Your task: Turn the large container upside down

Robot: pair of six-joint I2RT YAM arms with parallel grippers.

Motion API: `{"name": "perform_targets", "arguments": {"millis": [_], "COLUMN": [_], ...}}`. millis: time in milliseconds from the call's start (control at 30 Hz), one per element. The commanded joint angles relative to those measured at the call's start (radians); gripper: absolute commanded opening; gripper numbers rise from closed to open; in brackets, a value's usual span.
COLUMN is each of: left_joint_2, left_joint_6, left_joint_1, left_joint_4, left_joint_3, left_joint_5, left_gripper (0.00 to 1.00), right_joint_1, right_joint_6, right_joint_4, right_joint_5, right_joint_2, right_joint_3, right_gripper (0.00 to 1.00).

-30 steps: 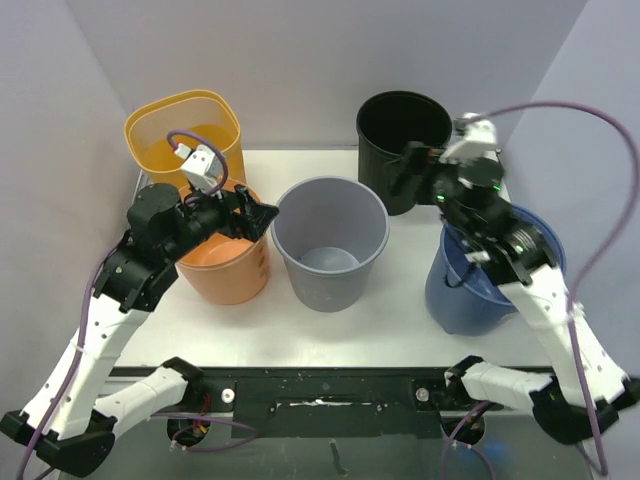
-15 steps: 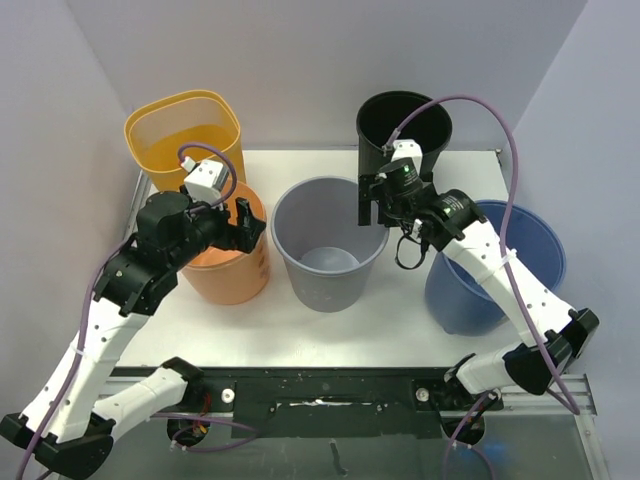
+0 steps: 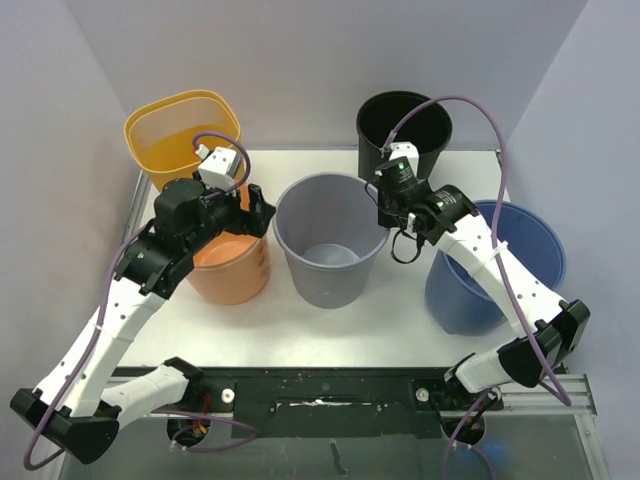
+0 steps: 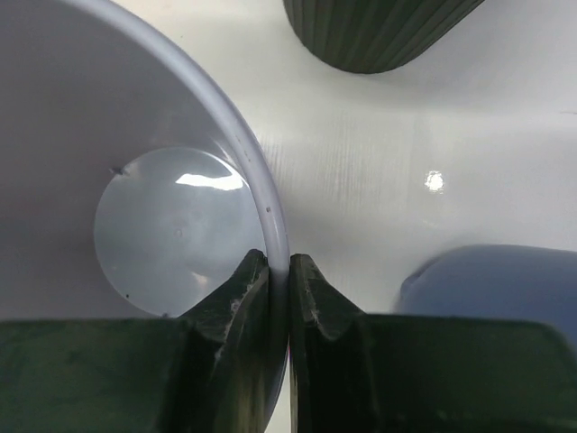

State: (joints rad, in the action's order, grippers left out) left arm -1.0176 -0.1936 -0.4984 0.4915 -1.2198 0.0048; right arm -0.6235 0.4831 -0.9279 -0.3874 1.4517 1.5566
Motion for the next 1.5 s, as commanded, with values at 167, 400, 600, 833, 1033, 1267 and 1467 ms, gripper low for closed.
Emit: {"name": "perform_targets", "arguments": {"millis": [167,400,600,833,1033,1267,1467], "left_joint_2": [-0.162,-0.325,-0.408,-0.429,-0.369,-0.297,-0.252], "left_joint_6": [-0.008,-0.042,-0.110,-0.130,-0.123,-0.091,-0.105], "left_joint_1": [-0.021,-0.010,-0.005,0.027,0.091,0.266,0.348], "left_joint_4": [-0.133,0.015,0.052,0.161,0.227,0.291,0.281], "left_joint_3": [-0.167,-0.362,-0.358,-0.284,-0.169,-0.106,-0.139], "left_joint_5": [0.132,0.182,0.154,0.074,0.025,-0.015,-0.035], "left_gripper": [0.82,0.82,0.82,0.80,0.80,0.80,0.80], "right_joint_1": [0.183,0.212,0.095,-0.079,-0.166,-0.241,-0.243], "right_joint_6": [-0.064,-0.158,-0.301,-0.344,-0.340,-0.324,-0.308], "right_joint_4": [0.017,0.027,0.134,0.172,0.218,0.181,0.168], "right_joint_5": [-0.042,0.018,0.056,0.120,0.205,0.225,0.158], "right_joint_2": [-0.079,-0.081,-0.172,-0.178,-0.165,-0.065,-0.022], "right_joint_3": [0.004,0.103,0.109,0.077,-0.003,-0.007,-0.019], "right_gripper": [0.00,0.87,0.96,0.94,0.93,0.94,0.79]}}
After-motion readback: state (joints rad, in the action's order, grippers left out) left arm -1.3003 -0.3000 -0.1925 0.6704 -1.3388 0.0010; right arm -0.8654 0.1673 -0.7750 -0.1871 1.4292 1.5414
